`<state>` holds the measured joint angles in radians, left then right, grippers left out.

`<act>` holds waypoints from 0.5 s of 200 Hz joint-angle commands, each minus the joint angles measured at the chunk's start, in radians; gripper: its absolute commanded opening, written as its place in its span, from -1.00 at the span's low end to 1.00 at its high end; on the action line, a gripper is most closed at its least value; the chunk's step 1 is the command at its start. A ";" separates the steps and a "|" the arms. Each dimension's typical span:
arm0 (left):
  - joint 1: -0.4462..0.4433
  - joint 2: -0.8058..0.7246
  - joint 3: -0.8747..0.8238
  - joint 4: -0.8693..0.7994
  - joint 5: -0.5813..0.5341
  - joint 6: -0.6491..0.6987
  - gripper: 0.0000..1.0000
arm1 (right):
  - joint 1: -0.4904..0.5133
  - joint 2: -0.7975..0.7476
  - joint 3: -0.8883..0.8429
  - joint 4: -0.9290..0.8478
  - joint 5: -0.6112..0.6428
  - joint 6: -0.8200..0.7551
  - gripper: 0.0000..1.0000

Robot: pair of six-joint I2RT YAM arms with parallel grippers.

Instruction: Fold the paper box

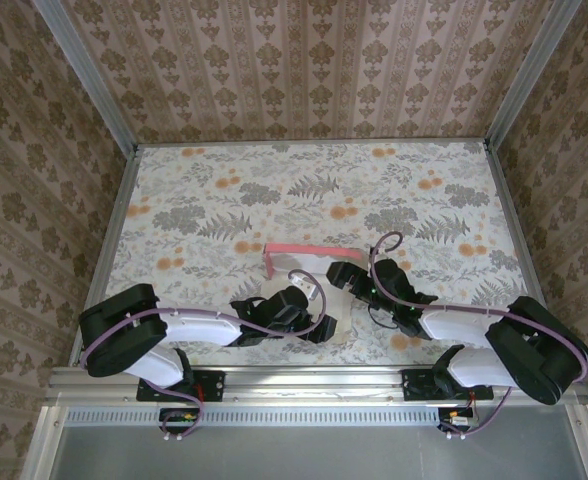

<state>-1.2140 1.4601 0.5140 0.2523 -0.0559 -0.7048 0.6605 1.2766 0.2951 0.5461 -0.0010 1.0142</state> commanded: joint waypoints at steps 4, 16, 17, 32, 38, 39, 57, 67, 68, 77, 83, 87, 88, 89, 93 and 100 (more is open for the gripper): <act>-0.018 0.023 0.003 -0.030 0.025 -0.025 1.00 | -0.004 0.021 0.033 0.069 -0.046 -0.028 0.96; -0.018 0.024 0.002 -0.028 0.026 -0.023 1.00 | -0.004 0.030 0.035 0.089 -0.064 -0.032 0.96; -0.018 0.024 0.003 -0.028 0.025 -0.024 1.00 | -0.004 0.031 0.035 0.092 -0.066 -0.031 0.97; -0.018 0.024 0.003 -0.027 0.026 -0.023 0.99 | -0.004 0.045 0.040 0.115 -0.091 -0.032 0.96; -0.019 0.024 0.003 -0.026 0.025 -0.023 1.00 | -0.004 0.051 0.043 0.115 -0.098 -0.032 0.96; -0.019 0.023 0.003 -0.026 0.025 -0.023 1.00 | -0.004 0.051 0.044 0.115 -0.098 -0.032 0.96; -0.019 0.025 0.002 -0.025 0.025 -0.021 1.00 | -0.004 0.060 0.050 0.109 -0.102 -0.035 0.96; -0.019 0.022 0.003 -0.028 0.023 -0.022 0.99 | -0.004 0.061 0.053 0.095 -0.099 -0.037 0.96; -0.019 0.022 0.002 -0.027 0.022 -0.022 0.99 | -0.004 0.060 0.054 0.090 -0.097 -0.037 0.96; -0.019 0.020 0.001 -0.031 0.020 -0.023 1.00 | -0.004 0.054 0.056 0.063 -0.085 -0.038 0.96; -0.019 0.019 0.001 -0.033 0.017 -0.024 0.99 | -0.005 0.046 0.055 0.050 -0.079 -0.037 0.96; -0.020 0.016 0.001 -0.034 0.016 -0.024 1.00 | -0.007 0.041 0.055 0.036 -0.074 -0.038 0.96; -0.019 0.015 0.001 -0.035 0.015 -0.024 1.00 | -0.007 0.039 0.055 0.033 -0.073 -0.037 0.96; -0.019 0.015 0.001 -0.035 0.014 -0.024 0.99 | -0.007 0.037 0.055 0.027 -0.072 -0.037 0.96; -0.019 0.014 0.000 -0.036 0.012 -0.024 1.00 | -0.008 0.030 0.056 0.008 -0.068 -0.037 0.96; -0.019 0.011 0.000 -0.039 0.009 -0.024 1.00 | -0.011 0.015 0.054 -0.014 -0.064 -0.041 0.96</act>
<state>-1.2190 1.4609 0.5140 0.2546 -0.0555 -0.7048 0.6601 1.3281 0.3275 0.5999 -0.0750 0.9947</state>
